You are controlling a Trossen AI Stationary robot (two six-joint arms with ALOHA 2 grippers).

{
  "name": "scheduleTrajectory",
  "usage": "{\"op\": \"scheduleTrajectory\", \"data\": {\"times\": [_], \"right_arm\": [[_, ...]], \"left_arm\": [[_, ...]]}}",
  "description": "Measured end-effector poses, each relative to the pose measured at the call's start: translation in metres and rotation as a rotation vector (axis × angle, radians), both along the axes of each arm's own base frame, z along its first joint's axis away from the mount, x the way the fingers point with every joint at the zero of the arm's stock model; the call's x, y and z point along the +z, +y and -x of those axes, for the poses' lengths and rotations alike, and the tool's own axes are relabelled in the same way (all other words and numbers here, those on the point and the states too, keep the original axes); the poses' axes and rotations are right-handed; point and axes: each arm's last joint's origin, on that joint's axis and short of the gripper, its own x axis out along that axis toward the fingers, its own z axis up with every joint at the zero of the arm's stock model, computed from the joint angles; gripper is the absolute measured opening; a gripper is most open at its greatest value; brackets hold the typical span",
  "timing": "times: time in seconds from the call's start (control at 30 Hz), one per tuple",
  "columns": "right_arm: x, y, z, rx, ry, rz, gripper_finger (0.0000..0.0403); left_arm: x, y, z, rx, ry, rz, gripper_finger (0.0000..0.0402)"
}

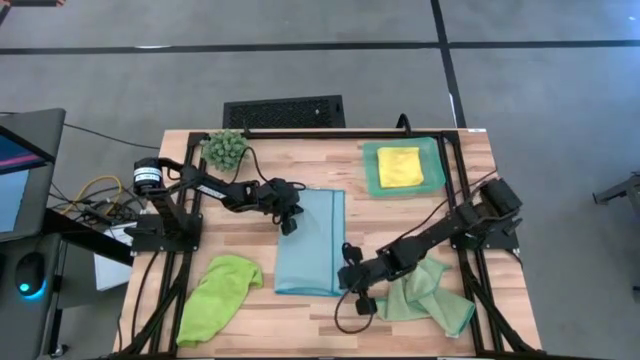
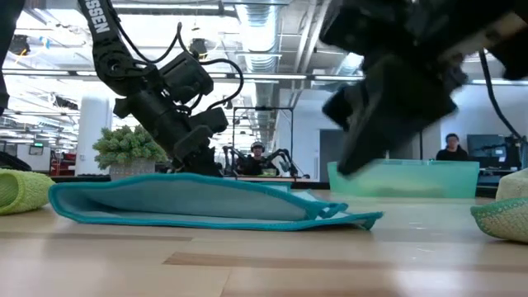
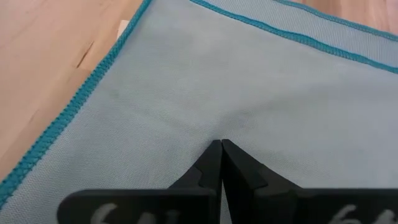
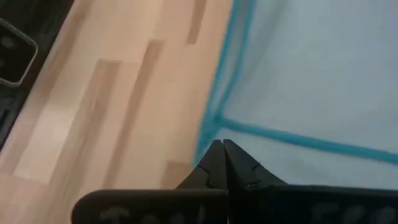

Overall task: Fold microfiber towels
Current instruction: Fold the blue microfiber cloth

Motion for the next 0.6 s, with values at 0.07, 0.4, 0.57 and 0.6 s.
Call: {"op": "scheduleTrajectory", "data": {"times": [0.07, 0.4, 0.57, 0.6], "right_arm": [[0.011, -0.007, 0.002, -0.047, -0.026, 0.043, 0.0002], [0.025, -0.1, -0.01, -0.309, 0.039, 0.164, 0.0011], [0.018, -0.134, -0.018, -0.27, 0.048, 0.181, 0.001], [0.015, -0.14, -0.022, -0.265, 0.03, 0.185, 0.0009]], "left_arm": [[0.003, 0.0, 0.0, -0.012, -0.014, -0.007, 0.0], [0.068, -0.016, 0.013, -0.09, -0.186, -0.019, 0.0], [0.067, -0.062, 0.02, -0.247, -0.192, 0.115, 0.0], [0.061, -0.073, 0.023, -0.278, -0.173, 0.137, 0.0]]}}
